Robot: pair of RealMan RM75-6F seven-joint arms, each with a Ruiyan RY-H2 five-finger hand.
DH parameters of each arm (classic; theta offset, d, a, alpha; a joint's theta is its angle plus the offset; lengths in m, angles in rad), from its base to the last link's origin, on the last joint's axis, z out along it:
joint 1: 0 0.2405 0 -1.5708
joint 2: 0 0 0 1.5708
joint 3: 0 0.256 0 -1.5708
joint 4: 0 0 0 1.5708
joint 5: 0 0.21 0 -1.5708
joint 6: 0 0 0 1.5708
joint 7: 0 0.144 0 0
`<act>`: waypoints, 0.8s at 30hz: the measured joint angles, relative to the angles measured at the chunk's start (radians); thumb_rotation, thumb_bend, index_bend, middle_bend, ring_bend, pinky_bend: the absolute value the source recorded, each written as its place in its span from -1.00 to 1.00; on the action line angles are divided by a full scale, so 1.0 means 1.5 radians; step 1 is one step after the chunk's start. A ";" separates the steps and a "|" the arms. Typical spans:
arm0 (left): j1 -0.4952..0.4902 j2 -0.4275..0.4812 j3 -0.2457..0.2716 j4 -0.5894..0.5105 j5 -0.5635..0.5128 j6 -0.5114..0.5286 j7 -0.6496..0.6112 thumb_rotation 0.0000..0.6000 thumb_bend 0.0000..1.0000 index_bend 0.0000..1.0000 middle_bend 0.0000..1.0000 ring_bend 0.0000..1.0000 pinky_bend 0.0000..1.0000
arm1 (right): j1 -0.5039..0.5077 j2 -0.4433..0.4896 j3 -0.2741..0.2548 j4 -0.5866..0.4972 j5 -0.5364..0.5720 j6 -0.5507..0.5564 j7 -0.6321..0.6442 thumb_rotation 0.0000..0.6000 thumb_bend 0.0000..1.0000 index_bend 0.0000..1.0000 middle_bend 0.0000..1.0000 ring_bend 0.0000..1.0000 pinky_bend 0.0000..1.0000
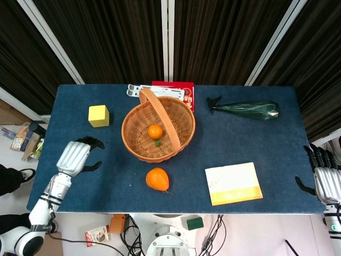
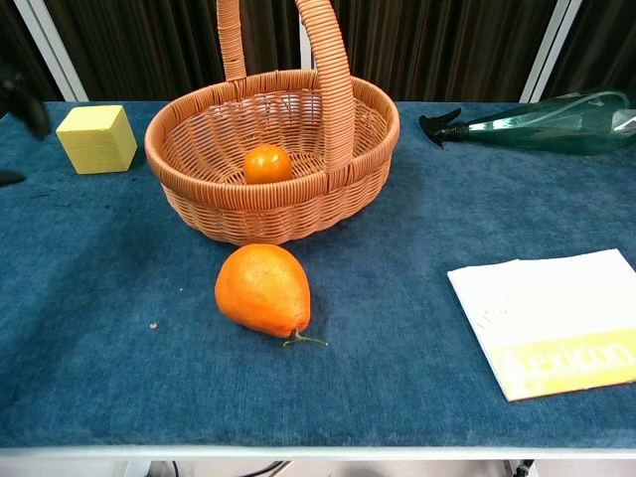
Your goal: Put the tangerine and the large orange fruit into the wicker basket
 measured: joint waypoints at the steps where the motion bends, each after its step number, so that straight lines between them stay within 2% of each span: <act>1: 0.008 0.000 0.008 0.005 0.008 0.003 -0.006 1.00 -0.58 -0.15 -0.18 -0.38 -0.08 | 0.000 0.000 0.000 0.000 0.000 0.000 0.000 1.00 -0.42 -1.00 -1.00 -1.00 -1.00; 7: 0.035 -0.029 0.041 0.034 0.068 0.014 -0.042 1.00 -0.58 -0.15 -0.15 -0.36 -0.08 | 0.000 0.000 0.000 0.001 0.001 -0.001 0.001 1.00 -0.42 -1.00 -1.00 -1.00 -1.00; 11: 0.040 -0.071 0.058 0.054 0.116 0.008 -0.062 1.00 -0.59 -0.15 -0.15 -0.36 -0.08 | 0.001 0.000 -0.001 0.001 0.001 -0.004 0.000 1.00 -0.42 -1.00 -1.00 -1.00 -1.00; 16: 0.034 -0.127 0.064 0.086 0.145 -0.014 -0.059 1.00 -0.60 -0.17 -0.15 -0.36 -0.09 | 0.000 0.001 -0.001 0.001 -0.001 -0.001 0.003 1.00 -0.42 -1.00 -1.00 -1.00 -1.00; 19: 0.027 -0.164 0.057 0.109 0.151 -0.028 -0.059 1.00 -0.63 -0.30 -0.25 -0.38 -0.12 | -0.001 0.003 -0.001 0.000 -0.004 0.003 0.006 1.00 -0.42 -1.00 -1.00 -1.00 -1.00; 24: 0.011 -0.223 0.043 0.155 0.165 -0.043 -0.075 1.00 -0.64 -0.55 -0.49 -0.58 -0.24 | -0.005 0.005 -0.001 0.001 -0.005 0.009 0.013 1.00 -0.42 -1.00 -1.00 -1.00 -1.00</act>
